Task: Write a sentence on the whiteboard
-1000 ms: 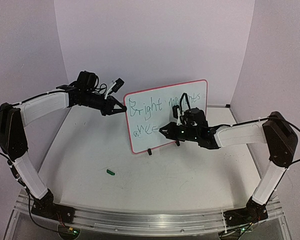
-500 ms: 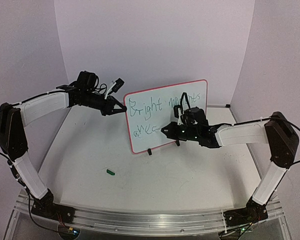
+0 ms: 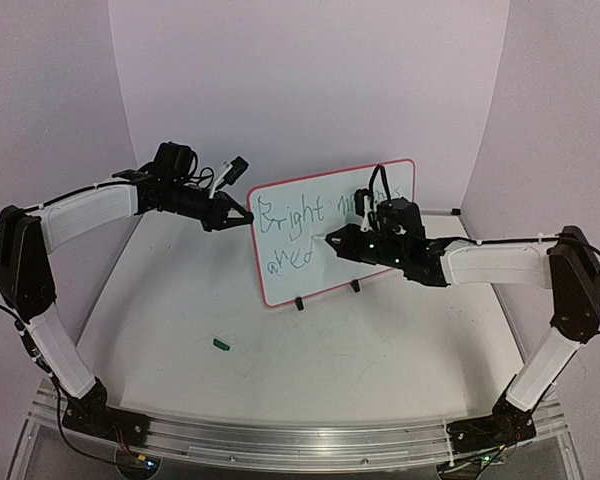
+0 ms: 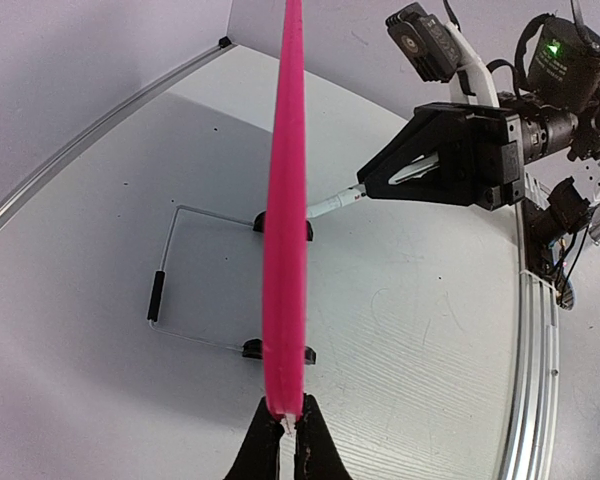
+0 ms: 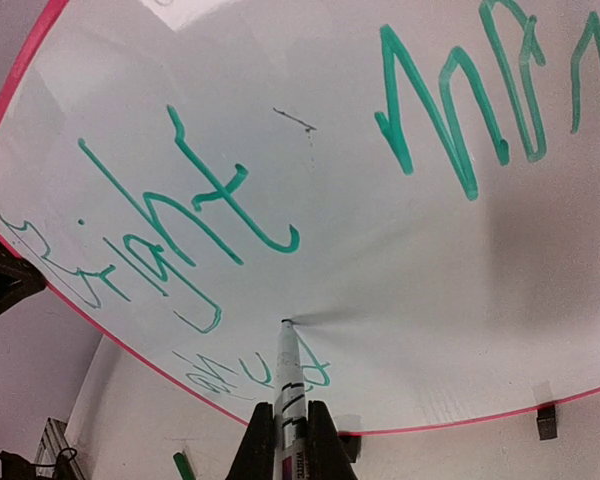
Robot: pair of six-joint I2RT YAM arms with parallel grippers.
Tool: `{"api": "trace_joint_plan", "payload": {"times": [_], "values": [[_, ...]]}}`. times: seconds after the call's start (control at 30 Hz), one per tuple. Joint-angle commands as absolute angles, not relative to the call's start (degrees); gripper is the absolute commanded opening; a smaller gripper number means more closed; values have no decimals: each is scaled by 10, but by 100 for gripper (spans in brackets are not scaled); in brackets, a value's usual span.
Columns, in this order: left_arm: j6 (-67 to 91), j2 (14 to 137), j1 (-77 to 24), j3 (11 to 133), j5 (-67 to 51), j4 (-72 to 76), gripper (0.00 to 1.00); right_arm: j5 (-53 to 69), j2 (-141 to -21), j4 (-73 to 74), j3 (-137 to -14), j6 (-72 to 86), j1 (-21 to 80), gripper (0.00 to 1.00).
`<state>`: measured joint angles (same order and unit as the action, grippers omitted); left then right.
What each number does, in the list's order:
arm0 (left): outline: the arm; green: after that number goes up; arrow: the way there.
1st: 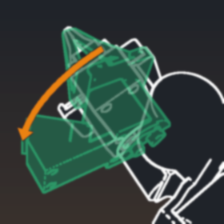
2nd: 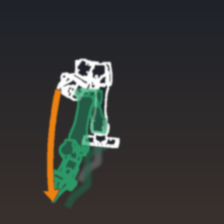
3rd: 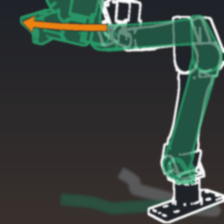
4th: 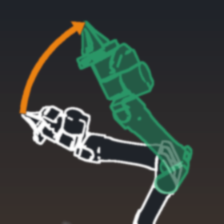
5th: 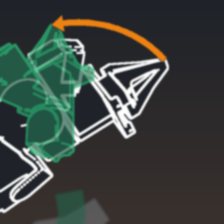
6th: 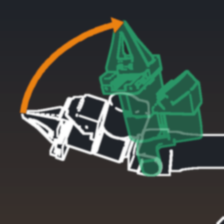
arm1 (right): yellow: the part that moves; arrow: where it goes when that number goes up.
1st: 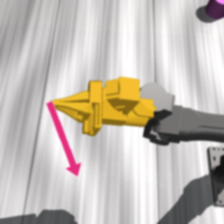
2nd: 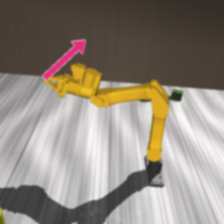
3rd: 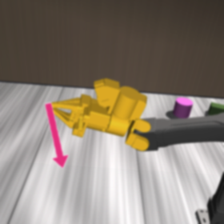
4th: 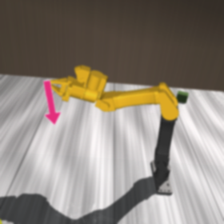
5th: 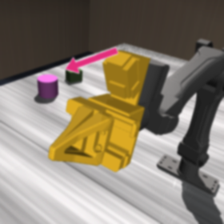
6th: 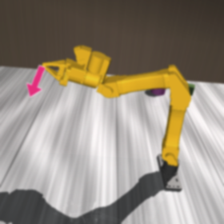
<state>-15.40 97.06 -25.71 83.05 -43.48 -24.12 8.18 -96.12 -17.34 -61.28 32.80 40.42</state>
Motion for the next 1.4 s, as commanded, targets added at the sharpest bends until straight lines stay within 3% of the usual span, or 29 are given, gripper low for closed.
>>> {"api": "trace_joint_plan", "payload": {"times": [0.0, 0.7, 1.37], "values": [[-161, 984, -269, 840, -451, -284, 0, 79, -963, -192, -625, 325, 400, 0], [-162, 981, -270, 840, -448, -285, 0, 75, -1003, -193, -589, 341, 400, 0], [-162, 979, -270, 840, -448, -285, 0, 29, -946, -191, -552, 342, 400, 0]]}}
